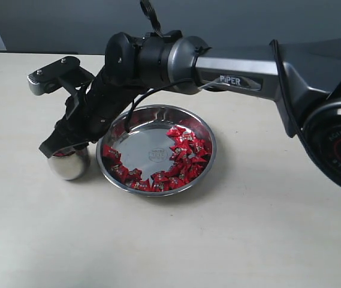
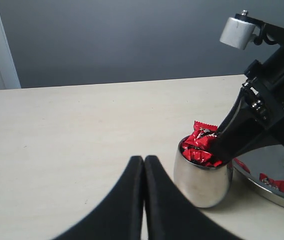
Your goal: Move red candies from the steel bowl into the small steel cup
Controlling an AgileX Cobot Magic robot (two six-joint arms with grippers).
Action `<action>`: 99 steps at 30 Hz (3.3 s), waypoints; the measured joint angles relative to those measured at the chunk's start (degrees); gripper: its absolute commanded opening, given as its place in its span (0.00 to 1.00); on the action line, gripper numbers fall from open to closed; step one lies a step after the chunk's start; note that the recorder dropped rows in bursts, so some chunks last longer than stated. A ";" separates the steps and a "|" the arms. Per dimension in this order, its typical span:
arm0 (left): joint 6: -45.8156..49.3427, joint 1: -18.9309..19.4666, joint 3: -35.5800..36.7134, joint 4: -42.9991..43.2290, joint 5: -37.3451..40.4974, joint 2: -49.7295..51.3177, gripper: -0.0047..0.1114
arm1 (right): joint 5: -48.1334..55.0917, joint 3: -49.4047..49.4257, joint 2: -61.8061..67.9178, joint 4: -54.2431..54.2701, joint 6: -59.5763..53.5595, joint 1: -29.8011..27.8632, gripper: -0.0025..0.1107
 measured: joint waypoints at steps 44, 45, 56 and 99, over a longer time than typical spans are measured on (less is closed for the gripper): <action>0.00 0.00 0.00 0.00 0.00 0.00 0.04 | -0.57 0.00 0.00 2.78 -0.21 0.00 0.33; 0.00 0.00 0.00 0.00 0.00 0.00 0.04 | -0.57 0.00 0.00 2.78 -0.21 0.00 0.33; 0.00 0.00 0.00 0.00 0.00 0.00 0.04 | 3.32 0.00 -2.89 -7.13 0.02 0.00 0.33; 0.00 0.00 0.00 0.00 0.00 0.00 0.04 | 0.06 40.02 -42.54 -31.85 39.02 -8.78 0.02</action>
